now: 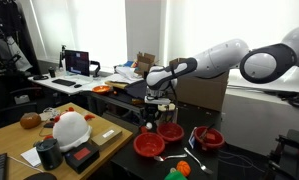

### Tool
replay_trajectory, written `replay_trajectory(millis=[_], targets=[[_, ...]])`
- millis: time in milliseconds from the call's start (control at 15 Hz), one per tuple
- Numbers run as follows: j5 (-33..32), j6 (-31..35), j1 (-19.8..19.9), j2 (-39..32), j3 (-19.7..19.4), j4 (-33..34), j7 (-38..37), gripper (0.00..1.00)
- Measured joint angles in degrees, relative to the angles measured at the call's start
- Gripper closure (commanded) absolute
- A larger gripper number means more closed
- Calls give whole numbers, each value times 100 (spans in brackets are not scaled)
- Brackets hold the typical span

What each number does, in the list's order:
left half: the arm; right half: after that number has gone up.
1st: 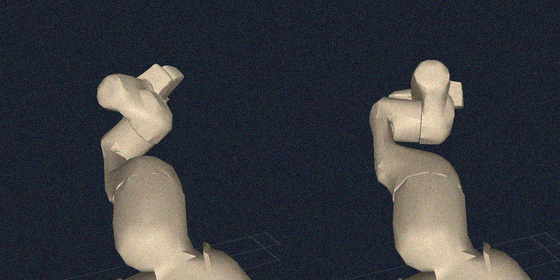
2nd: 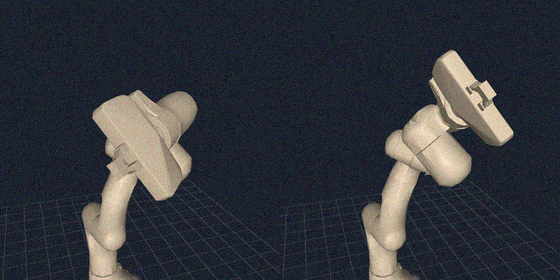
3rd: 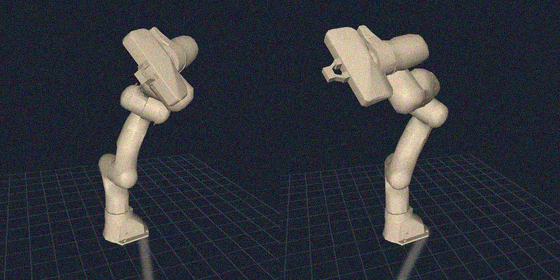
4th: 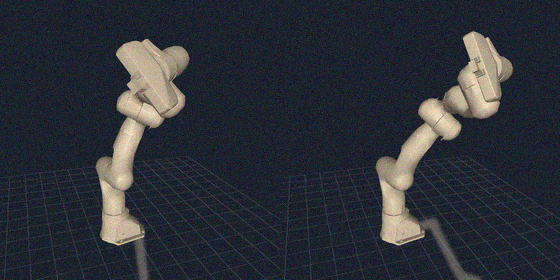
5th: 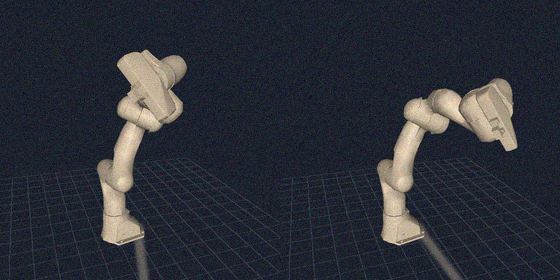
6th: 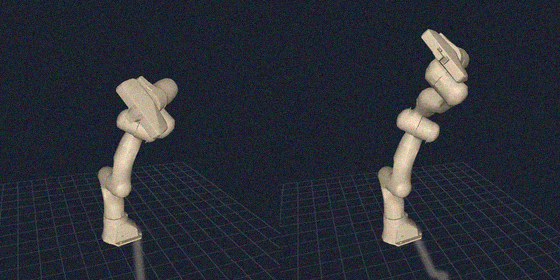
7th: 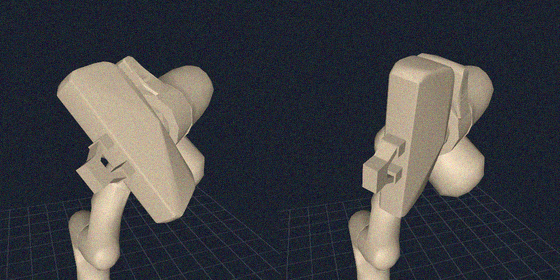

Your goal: Remove the white object from the bowl and put it on the table

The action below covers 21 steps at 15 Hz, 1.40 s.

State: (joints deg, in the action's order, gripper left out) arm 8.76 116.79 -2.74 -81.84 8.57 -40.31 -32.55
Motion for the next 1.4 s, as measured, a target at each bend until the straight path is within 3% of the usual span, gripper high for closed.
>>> replay_trajectory(millis=[800, 1400], targets=[[-9, -142, 574, 135, -36, -348, 391, 83], [-111, -136, 1108, 1438, -109, -1945, 685, 83]])
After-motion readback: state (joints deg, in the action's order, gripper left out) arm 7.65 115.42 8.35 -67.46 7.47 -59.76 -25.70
